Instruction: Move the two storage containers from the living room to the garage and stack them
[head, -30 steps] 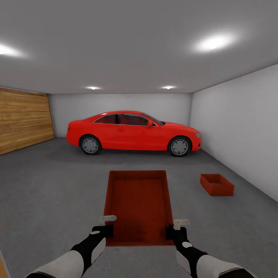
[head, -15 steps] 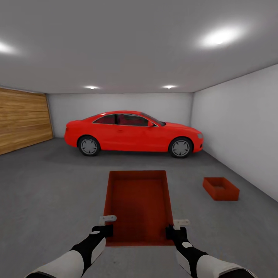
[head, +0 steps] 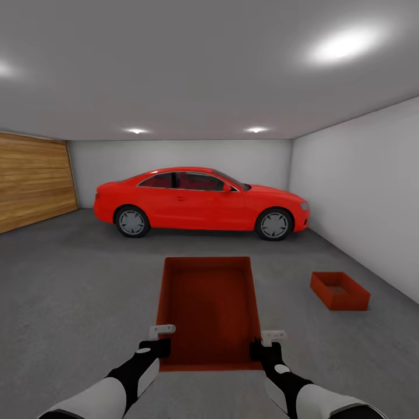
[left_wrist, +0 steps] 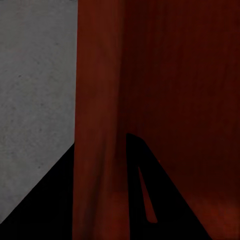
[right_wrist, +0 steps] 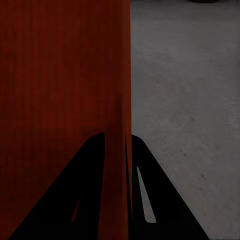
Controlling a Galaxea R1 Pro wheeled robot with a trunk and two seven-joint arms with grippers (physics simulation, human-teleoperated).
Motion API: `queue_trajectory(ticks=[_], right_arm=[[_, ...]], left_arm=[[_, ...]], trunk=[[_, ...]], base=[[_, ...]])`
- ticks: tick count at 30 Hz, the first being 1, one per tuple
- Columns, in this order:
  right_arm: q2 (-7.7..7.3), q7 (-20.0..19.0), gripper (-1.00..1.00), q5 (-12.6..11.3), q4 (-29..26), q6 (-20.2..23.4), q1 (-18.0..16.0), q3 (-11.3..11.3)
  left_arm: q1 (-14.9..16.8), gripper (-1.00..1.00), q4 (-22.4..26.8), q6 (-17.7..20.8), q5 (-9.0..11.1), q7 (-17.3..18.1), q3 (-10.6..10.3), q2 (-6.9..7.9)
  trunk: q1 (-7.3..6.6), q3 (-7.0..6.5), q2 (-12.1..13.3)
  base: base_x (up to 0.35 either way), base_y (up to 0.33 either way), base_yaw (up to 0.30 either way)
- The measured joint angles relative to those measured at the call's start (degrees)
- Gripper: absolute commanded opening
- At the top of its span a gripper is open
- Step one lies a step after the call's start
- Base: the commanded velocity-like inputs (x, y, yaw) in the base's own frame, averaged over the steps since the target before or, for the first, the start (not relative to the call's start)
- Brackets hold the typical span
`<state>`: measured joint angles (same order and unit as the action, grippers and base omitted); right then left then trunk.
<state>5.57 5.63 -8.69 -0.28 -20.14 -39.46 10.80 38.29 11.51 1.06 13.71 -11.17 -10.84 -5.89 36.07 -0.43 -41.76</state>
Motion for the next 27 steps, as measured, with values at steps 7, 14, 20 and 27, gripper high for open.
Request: queue_trajectory(ticks=[7,14,20,27], right_arm=[[0.0,0.0,-1.0,0.01,0.0,0.0,-0.02,0.02],[0.0,0.0,-1.0,0.0,0.0,0.0,0.0,0.0],[0.0,0.0,-1.0,0.0,0.0,0.0,0.0,0.0],[0.0,0.0,-1.0,0.0,0.0,0.02,0.0,0.0]], left_arm=[[0.0,-1.0,0.0,-0.03,0.0,0.0,0.02,0.0],[0.0,-1.0,0.0,0.0,0.0,0.0,0.0,0.0],[0.0,-1.0,0.0,0.0,0.0,0.0,0.0,0.0],[0.0,-1.0,0.0,0.02,0.0,0.0,0.0,0.0]], trunk=[[0.0,0.0,0.0],[0.0,0.0,0.0],[0.0,0.0,0.0],[0.0,0.0,0.0]], base=[[0.321,0.0,0.0],[0.321,0.0,0.0],[0.321,0.0,0.0],[0.321,0.0,0.0]])
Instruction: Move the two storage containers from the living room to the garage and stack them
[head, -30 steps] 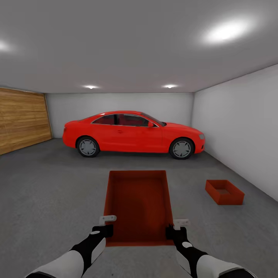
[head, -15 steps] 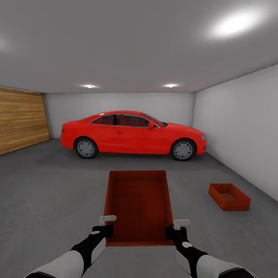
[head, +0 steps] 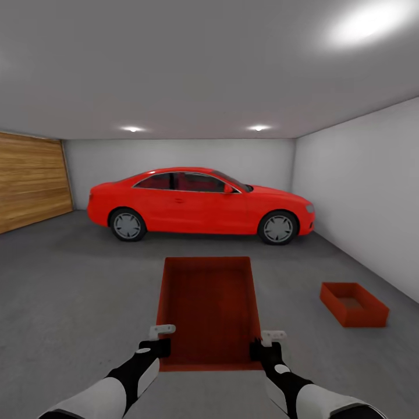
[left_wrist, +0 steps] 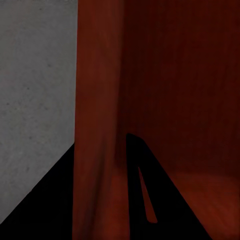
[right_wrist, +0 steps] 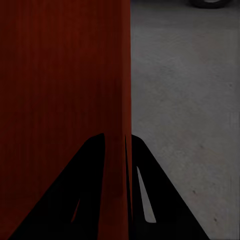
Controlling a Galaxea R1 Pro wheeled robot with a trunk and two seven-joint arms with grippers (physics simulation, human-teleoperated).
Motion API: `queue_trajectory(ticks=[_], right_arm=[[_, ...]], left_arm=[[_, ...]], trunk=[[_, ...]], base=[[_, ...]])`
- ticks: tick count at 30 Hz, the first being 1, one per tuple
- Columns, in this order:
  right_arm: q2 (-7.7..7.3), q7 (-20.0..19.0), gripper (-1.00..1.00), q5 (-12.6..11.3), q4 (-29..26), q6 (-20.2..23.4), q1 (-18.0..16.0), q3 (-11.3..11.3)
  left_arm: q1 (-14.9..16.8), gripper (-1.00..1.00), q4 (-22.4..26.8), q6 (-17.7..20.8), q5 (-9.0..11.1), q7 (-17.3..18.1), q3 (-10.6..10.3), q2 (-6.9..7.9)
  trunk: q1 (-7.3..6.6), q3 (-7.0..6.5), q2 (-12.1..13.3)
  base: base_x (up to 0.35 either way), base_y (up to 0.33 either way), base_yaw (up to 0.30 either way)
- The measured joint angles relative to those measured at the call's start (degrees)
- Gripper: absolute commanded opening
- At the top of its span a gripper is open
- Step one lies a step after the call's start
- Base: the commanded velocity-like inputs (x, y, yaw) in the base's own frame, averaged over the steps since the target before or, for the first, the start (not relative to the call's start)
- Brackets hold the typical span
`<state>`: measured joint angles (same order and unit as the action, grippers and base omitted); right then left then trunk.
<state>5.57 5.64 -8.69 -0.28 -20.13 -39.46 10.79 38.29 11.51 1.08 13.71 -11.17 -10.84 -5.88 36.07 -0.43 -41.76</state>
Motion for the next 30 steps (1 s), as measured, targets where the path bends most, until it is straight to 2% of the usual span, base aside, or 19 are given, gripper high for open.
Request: queue_trajectory(ticks=[30], right_arm=[[0.0,0.0,-1.0,0.01,0.0,-0.02,0.0,0.0]], left_arm=[[0.0,-1.0,0.0,-0.02,0.0,0.0,0.0,0.0]], trunk=[[0.0,0.0,0.0]], base=[[0.321,0.0,0.0]])
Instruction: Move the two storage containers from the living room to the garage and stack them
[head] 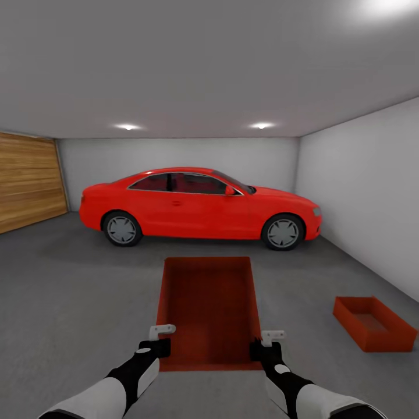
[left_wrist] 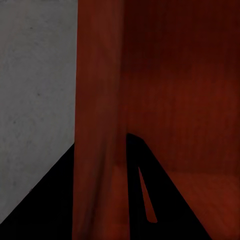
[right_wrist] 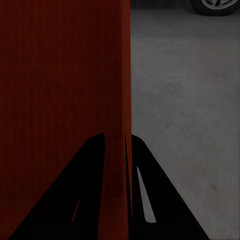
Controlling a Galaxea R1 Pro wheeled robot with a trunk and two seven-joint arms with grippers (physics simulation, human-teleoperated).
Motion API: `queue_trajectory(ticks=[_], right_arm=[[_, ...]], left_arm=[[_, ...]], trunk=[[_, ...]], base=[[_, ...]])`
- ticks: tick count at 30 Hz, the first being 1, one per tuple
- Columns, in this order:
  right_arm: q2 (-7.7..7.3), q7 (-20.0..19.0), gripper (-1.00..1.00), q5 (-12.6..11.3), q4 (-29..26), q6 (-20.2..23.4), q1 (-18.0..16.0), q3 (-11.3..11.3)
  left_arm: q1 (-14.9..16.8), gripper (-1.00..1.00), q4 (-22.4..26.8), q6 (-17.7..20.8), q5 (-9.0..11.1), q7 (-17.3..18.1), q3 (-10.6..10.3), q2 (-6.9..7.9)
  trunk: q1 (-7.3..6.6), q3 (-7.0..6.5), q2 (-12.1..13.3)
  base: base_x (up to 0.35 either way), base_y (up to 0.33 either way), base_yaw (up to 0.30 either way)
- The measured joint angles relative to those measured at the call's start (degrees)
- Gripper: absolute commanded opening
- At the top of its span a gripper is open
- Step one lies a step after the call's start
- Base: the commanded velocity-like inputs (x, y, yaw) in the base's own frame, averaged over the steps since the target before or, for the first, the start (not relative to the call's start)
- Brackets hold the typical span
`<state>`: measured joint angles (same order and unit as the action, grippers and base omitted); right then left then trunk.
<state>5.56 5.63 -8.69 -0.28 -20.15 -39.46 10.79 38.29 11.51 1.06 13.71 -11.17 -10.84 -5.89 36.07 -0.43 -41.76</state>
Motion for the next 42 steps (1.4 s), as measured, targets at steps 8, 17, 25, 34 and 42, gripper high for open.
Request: queue_trajectory(ticks=[8,17,25,34,42], right_arm=[[0.0,0.0,-1.0,0.0,0.0,0.0,0.0,0.0],[0.0,0.0,-1.0,0.0,0.0,0.01,0.0,0.01],[0.01,0.0,-1.0,-0.01,0.0,0.05,0.0,0.0],[0.02,0.04,-1.0,0.08,0.0,0.01,0.0,-0.05],[0.04,0.09,-1.0,0.14,-0.01,0.01,0.0,-0.08]], left_arm=[[0.0,-1.0,0.0,0.0,0.0,0.0,0.0,0.0],[0.0,-1.0,0.0,0.01,0.0,0.0,0.0,0.0],[0.0,-1.0,0.0,0.05,0.0,0.0,0.01,0.01],[0.0,-1.0,0.0,0.01,0.04,0.01,-0.03,0.02],[0.0,-1.0,0.0,0.01,0.1,0.02,-0.09,0.04]], trunk=[[0.0,0.0,0.0],[0.0,0.0,0.0],[0.0,0.0,0.0],[0.0,0.0,0.0],[0.0,0.0,0.0]], base=[[0.321,0.0,0.0],[0.321,0.0,0.0],[0.321,0.0,0.0],[0.321,0.0,0.0],[0.321,0.0,-0.05]])
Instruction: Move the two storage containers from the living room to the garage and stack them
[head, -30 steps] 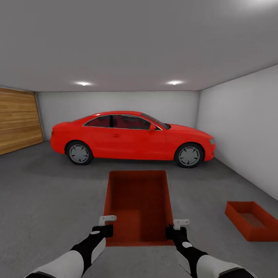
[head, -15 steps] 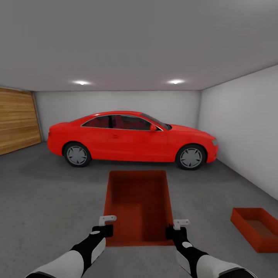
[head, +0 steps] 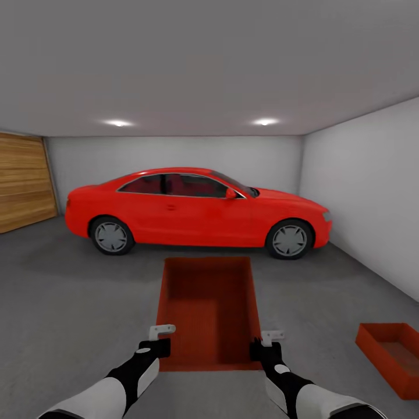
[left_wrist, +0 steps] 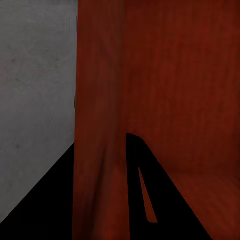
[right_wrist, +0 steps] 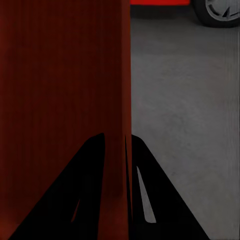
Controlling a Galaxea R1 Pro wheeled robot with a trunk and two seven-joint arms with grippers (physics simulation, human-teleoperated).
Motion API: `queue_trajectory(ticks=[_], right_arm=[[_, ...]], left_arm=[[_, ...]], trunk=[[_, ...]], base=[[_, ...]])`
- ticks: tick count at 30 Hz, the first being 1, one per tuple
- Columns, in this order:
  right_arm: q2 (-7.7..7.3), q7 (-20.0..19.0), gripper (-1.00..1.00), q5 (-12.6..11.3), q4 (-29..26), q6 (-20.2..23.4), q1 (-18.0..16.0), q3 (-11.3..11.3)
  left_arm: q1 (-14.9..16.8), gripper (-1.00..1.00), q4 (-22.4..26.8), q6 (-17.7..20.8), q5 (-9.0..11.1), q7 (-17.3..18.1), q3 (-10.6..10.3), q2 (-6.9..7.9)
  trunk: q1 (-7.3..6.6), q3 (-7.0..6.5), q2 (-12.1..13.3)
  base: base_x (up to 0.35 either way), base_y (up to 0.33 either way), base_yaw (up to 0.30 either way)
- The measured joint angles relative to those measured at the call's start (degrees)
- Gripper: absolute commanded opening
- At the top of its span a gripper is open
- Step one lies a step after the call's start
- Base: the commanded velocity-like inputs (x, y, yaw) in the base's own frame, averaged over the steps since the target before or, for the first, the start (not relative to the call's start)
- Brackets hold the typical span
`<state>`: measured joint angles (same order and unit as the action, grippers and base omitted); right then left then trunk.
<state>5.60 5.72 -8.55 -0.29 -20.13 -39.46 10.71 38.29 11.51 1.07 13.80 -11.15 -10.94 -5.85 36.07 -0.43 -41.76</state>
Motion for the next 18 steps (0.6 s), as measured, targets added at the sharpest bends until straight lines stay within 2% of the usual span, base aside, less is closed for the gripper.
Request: queue_trajectory(ticks=[18], right_arm=[[-0.01,0.0,-1.0,0.01,-0.01,0.01,0.0,0.0]], left_arm=[[0.0,-1.0,-0.04,-0.02,-0.02,0.0,0.03,-0.02]], trunk=[[0.0,0.0,0.0]], base=[[0.321,0.0,-0.272]])
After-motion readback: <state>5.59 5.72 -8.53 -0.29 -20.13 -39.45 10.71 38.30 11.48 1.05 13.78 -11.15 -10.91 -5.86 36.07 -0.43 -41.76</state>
